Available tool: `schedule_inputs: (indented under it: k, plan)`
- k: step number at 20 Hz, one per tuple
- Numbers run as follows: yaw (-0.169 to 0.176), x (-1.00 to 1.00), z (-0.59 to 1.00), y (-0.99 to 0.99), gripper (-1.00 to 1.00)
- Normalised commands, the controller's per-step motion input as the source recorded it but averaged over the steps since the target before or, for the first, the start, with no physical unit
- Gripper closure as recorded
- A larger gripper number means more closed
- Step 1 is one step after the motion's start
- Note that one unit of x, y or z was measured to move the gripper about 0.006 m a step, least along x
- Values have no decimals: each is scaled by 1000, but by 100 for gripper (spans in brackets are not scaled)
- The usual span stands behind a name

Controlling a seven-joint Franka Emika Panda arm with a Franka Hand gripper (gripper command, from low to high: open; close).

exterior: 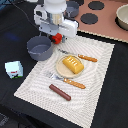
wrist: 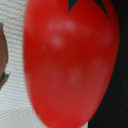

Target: Interact with the objects in diverse but meaningful ways.

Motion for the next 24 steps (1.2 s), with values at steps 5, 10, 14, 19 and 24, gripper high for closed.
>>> schedule_inputs:
  k: [5, 10, 14, 19, 24]
  plan:
    - [0, -308, -241, 203, 100]
    - [0, -63, 1, 180, 100]
    - [0, -88, 0, 139, 100]
    - [-4, -44, 129, 152, 100]
    - [-56, 33, 772, 175, 100]
